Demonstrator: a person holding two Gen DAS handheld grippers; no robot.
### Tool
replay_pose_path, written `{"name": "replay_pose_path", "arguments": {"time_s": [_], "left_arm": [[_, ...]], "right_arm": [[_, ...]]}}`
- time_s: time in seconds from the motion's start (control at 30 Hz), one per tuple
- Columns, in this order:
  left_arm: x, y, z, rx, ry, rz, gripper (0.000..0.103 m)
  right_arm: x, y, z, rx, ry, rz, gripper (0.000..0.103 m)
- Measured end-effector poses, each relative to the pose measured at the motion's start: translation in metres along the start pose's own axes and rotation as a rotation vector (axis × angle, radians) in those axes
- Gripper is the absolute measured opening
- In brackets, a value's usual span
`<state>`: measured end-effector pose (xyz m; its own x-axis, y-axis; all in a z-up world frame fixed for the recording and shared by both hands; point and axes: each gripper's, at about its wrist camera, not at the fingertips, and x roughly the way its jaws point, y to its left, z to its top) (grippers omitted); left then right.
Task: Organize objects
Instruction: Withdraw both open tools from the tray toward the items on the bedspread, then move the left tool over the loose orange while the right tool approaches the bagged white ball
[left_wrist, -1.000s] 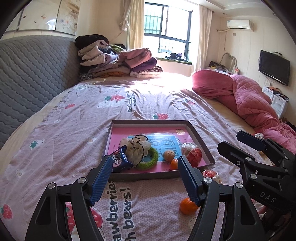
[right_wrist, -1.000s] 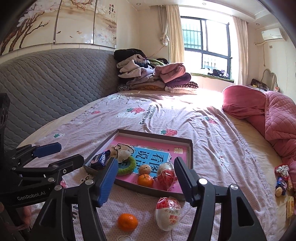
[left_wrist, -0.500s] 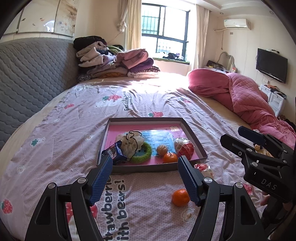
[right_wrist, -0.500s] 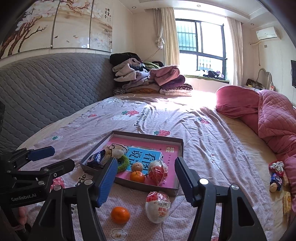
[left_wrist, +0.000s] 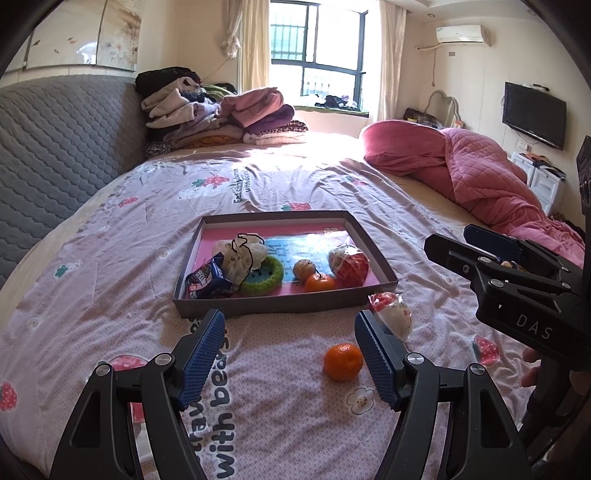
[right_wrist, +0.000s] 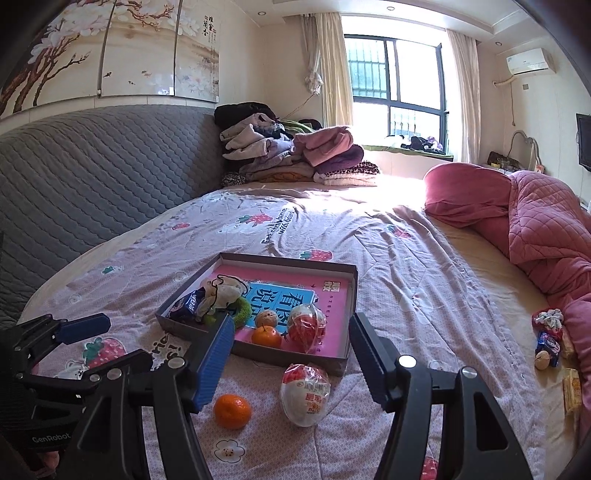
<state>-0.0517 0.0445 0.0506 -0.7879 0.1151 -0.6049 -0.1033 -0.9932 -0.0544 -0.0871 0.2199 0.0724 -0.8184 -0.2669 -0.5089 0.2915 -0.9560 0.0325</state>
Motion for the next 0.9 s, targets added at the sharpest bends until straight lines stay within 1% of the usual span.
{"name": "replay_pose_path", "arguments": {"time_s": [0.27, 0.47, 0.9], "left_arm": [[0.009, -0.003, -0.011, 0.002, 0.030, -0.006, 0.074], [0.013, -0.009, -0.018, 0.024, 0.051, -0.013, 0.074], [0.020, -0.011, -0.024, 0.024, 0.091, -0.030, 0.074]], "right_arm": [[0.006, -0.003, -0.009, 0.007, 0.030, 0.006, 0.064], [0.009, -0.004, -0.015, 0.008, 0.053, 0.009, 0.064], [0.017, -0.008, -0.027, 0.013, 0.103, 0.015, 0.064]]}}
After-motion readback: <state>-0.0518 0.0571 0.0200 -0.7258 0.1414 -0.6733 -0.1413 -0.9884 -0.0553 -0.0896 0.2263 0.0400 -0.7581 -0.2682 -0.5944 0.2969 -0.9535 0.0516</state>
